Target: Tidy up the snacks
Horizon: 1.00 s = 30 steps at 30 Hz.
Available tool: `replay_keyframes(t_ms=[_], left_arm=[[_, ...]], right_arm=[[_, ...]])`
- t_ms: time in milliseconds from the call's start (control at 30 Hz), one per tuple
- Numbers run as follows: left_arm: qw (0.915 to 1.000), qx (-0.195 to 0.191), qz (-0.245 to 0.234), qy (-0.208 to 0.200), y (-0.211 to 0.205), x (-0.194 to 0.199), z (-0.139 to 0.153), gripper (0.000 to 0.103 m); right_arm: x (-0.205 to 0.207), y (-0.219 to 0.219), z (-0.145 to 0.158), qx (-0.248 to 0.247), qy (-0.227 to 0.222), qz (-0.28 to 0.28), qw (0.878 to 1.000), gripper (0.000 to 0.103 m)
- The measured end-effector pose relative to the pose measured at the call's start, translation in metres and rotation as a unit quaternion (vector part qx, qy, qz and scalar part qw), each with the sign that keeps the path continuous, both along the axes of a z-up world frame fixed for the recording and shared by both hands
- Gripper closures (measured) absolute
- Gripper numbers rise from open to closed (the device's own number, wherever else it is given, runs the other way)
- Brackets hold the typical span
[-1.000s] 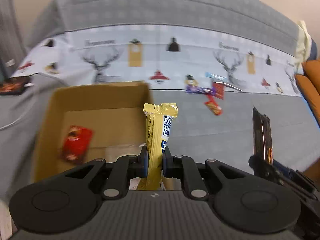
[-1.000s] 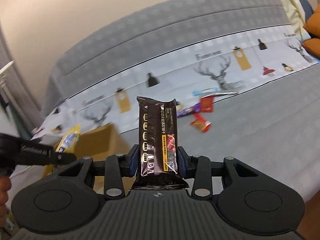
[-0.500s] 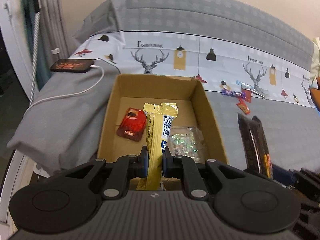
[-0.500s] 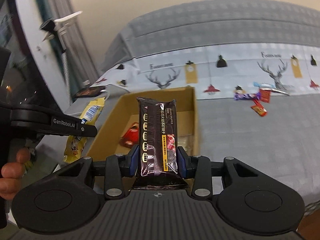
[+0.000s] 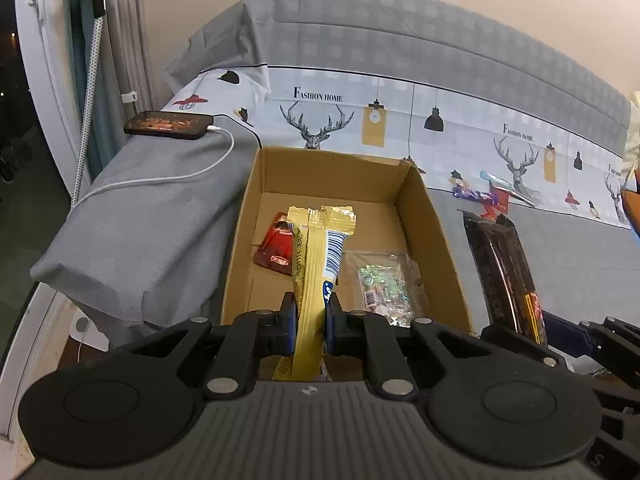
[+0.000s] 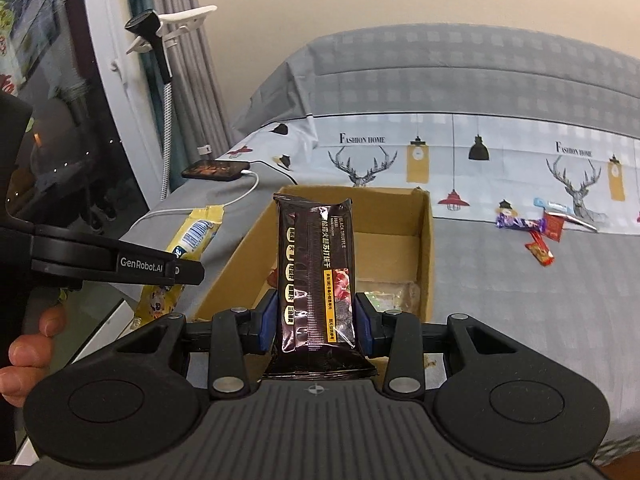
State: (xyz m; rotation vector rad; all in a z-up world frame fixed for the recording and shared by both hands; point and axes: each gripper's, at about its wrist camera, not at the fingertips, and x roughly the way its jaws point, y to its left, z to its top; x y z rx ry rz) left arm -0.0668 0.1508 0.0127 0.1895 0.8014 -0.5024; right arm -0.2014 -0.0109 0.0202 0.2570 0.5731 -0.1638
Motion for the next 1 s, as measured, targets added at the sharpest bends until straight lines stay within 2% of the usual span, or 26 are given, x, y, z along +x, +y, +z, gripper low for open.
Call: replay_keyframes(t_ms=[600,1000], left_arm=[[0.9998,0.008,-0.004,0.018,-0.012,0.015,-0.013,0.088],[0.9999,0.006,0.010,0.010,-0.014,0.038,-0.011,0.088]], right_arm=[[0.008,-0.011,-0.013,0.014,0.022,-0.013,1.000,0.061],[0.020,-0.015,-0.015,0.010,0.029,-0.023,0.999,0.061]])
